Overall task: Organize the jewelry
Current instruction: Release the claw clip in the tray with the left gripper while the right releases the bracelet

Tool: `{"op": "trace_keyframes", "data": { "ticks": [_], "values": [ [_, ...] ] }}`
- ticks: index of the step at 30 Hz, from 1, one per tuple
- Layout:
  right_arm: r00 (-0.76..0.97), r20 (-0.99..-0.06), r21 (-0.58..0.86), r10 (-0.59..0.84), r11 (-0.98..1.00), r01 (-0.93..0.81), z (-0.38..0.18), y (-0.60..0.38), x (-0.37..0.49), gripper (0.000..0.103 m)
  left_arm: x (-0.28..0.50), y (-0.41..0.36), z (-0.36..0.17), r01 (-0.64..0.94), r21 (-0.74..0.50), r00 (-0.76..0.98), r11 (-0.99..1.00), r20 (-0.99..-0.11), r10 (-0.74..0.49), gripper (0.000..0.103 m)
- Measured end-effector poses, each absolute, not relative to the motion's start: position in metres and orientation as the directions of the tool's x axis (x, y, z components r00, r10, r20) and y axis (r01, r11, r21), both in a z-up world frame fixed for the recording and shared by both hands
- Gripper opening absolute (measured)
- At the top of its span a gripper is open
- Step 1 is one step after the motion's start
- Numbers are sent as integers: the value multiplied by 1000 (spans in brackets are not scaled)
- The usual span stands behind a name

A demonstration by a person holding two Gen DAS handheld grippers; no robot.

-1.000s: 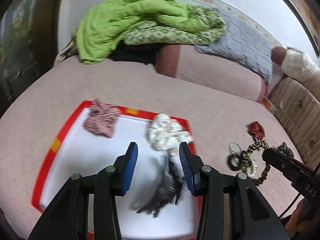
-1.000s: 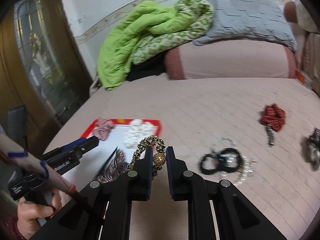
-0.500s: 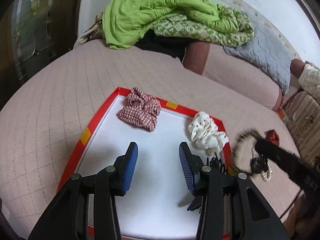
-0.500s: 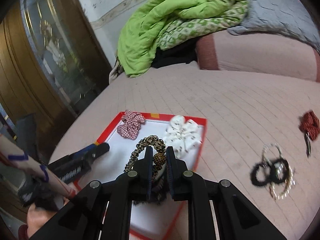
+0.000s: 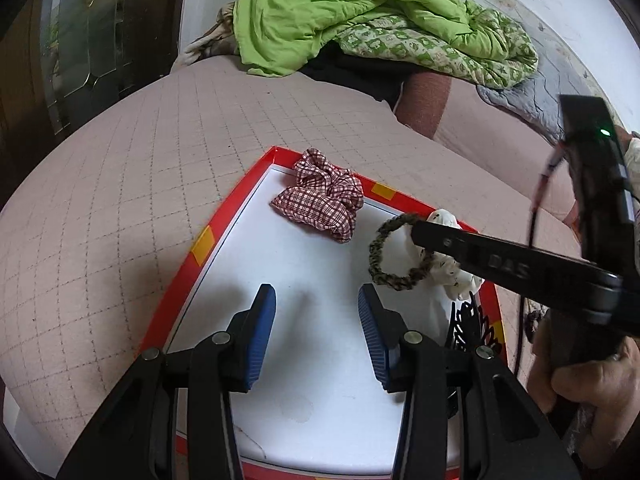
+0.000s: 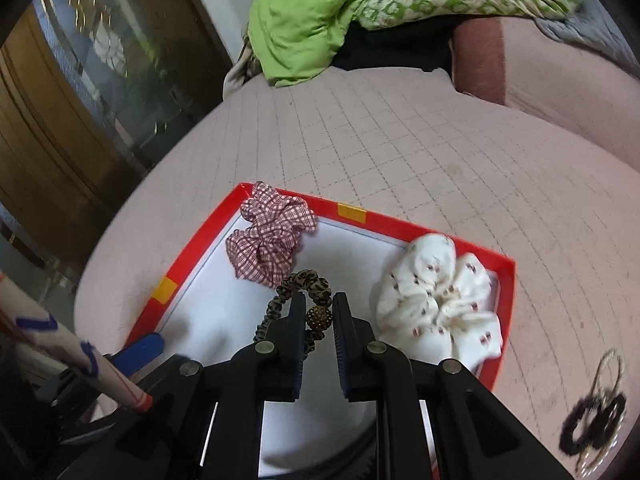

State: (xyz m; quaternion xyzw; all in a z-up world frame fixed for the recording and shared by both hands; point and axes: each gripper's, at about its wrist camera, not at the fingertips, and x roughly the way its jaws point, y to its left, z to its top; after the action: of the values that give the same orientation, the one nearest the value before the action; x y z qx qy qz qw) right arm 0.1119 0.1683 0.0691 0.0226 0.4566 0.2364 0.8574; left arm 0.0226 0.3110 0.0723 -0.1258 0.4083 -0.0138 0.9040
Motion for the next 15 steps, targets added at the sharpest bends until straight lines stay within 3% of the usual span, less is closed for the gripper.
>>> {"op": "trace_keyframes", "data": {
  "ticks": [2, 3, 4, 15],
  "values": [
    [463, -787, 233, 408, 891, -389, 68, 172, 118, 28, 23, 310, 72, -76, -241, 665, 968, -735, -131, 42],
    [461, -792, 227, 400, 894, -385, 69, 170, 119, 43, 24, 309, 72, -72, -242, 664, 967, -735, -134, 42],
    [468, -789, 225, 399, 896, -384, 71, 167, 119, 48, 24, 308, 73, -69, -245, 665, 967, -734, -138, 42],
    [624, -655, 315, 426, 905, -288, 115, 52, 64, 48, 17, 272, 88, 61, -268, 691, 962, -684, -234, 43]
  ]
}}
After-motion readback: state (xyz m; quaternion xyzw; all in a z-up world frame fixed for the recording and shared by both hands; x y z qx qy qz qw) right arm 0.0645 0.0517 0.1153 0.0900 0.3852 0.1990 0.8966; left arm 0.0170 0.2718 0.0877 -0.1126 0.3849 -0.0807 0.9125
